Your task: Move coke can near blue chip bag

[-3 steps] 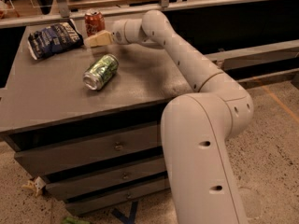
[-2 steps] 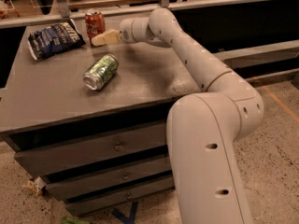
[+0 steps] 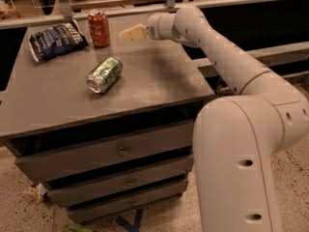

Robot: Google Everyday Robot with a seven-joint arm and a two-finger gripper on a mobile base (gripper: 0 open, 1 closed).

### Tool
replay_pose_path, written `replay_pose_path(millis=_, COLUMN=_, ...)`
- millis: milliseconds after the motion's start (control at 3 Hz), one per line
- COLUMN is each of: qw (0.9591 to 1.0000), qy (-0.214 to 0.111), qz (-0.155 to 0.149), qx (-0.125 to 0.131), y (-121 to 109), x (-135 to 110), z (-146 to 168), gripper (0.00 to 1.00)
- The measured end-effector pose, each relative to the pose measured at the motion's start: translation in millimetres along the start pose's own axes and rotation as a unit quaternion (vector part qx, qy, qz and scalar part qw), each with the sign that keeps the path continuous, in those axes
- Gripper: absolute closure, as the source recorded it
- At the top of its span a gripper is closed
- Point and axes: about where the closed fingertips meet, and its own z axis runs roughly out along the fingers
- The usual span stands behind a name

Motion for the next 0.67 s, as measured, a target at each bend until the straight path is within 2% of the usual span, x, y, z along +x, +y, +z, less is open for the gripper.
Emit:
replay_pose_path(millis=333, qw=0.9980, qy=0.005, qz=-0.002, qx=0.062, y=-37.2, x=3.9, z=-22.6, gripper=0.00)
replay_pose_path(millis=667, qw=0.9975, qy=0.005, qz=-0.002, qx=0.070, y=-41.4, x=5.0, z=-23.7, gripper=0.00)
